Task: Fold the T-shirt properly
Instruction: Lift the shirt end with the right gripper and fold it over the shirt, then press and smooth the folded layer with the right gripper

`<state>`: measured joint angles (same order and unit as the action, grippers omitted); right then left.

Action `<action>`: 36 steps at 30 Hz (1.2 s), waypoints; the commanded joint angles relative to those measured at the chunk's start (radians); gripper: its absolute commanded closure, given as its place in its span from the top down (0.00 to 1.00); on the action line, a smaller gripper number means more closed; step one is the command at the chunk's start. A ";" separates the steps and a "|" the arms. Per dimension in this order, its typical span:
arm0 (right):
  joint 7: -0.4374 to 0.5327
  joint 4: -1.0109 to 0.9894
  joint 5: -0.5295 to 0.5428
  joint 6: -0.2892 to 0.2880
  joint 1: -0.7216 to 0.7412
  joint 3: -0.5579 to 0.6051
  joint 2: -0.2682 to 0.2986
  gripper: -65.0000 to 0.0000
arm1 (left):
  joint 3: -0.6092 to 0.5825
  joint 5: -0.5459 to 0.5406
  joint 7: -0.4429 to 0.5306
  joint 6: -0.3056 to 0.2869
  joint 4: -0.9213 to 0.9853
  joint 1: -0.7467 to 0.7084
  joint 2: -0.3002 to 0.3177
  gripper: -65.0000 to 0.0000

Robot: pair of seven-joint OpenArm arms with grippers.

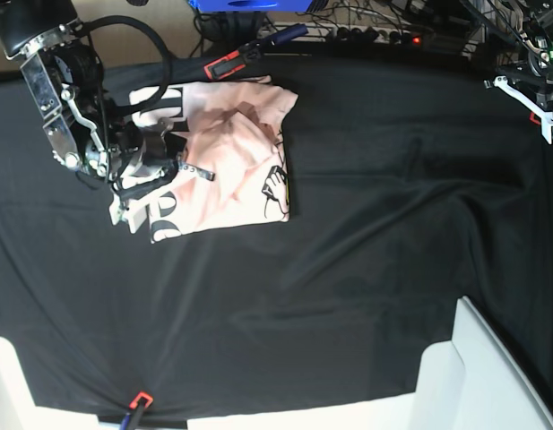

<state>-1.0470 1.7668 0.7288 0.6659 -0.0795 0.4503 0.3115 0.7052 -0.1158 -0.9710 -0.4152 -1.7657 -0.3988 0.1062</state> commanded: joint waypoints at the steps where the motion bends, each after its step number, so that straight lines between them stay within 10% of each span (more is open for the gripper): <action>1: 0.003 0.014 0.007 -0.004 0.005 -0.002 0.001 0.00 | 0.006 0.000 0.013 0.009 -0.015 0.001 0.017 0.00; 36: 0.024 -0.275 0.007 -0.150 0.255 0.109 -0.148 0.00 | 0.006 0.000 0.013 0.009 -0.015 -0.001 0.017 0.00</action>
<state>-1.0328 1.4776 0.7303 0.5217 0.1535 0.5632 0.1677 0.7052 -0.1154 -0.9714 -0.4152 -1.7657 -0.3992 0.1093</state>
